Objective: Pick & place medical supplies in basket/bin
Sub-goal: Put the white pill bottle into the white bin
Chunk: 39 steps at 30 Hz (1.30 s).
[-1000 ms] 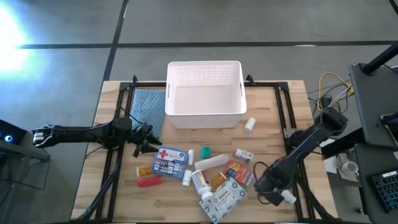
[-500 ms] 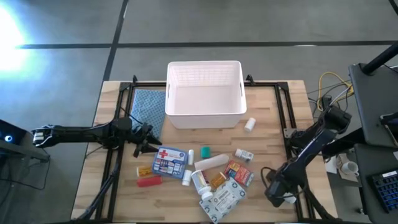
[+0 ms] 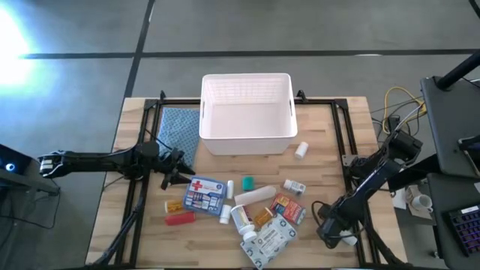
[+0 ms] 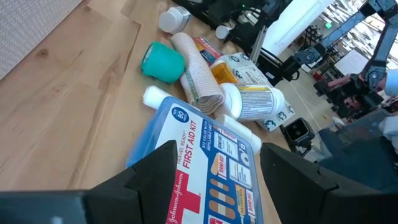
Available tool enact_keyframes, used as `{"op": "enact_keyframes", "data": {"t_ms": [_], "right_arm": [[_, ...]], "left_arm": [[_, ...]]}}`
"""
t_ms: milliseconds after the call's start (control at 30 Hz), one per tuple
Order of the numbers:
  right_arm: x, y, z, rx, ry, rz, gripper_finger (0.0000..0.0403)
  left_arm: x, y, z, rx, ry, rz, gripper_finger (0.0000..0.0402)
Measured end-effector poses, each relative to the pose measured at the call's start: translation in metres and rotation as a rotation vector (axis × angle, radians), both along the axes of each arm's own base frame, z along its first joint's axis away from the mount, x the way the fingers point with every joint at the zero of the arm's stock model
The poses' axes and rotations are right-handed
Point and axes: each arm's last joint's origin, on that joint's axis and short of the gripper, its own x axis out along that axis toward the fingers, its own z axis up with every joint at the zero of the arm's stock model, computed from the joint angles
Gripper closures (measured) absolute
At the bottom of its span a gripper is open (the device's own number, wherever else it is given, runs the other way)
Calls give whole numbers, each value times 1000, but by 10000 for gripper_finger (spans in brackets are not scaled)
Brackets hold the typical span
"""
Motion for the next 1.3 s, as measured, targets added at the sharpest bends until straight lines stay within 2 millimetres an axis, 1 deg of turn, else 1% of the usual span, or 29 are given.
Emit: {"op": "enact_keyframes", "data": {"t_ms": [233, 300, 367, 433, 500, 567, 633, 700, 800, 900, 1000, 1100, 1167, 1300], "right_arm": [[1, 2, 2, 26, 2, 20, 216], [4, 2, 3, 31, -11, 21, 234], [10, 1, 6, 32, -48, 37, 241], [21, 2, 12, 28, -151, 52, 241], [36, 3, 20, 20, -311, 45, 239], [49, 1, 27, -1, -479, 18, 238], [58, -3, 31, -46, -592, -30, 238], [63, -13, 38, -137, -680, -93, 239], [70, -29, 55, -272, -846, -209, 239], [74, -48, 78, -356, -999, -327, 239], [76, -69, 104, -429, -1158, -407, 239], [77, -85, 126, -452, -1271, -451, 239], [80, -94, 138, -456, -1351, -465, 239], [98, -120, 157, -529, -1502, -493, 239]], "left_arm": [[0, 0, 0, 0, 0, 0, 190], [0, 0, 0, 0, 0, 0, 190], [0, 0, 0, 0, 0, 0, 190], [0, 0, 0, 0, 0, 0, 190], [0, 0, 0, 0, 0, 0, 190], [0, 0, 0, 0, 0, 0, 190], [0, 0, 0, 0, 0, 0, 190], [0, 0, 0, 0, 0, 0, 190], [0, 0, 0, 0, 0, 0, 190], [0, 0, 0, 0, 0, 0, 190], [0, 0, 0, 0, 0, 0, 190], [0, 0, 0, 0, 0, 1, 190], [0, 0, 0, 0, 0, 0, 190], [0, 0, 0, 0, 0, 0, 190]]}}
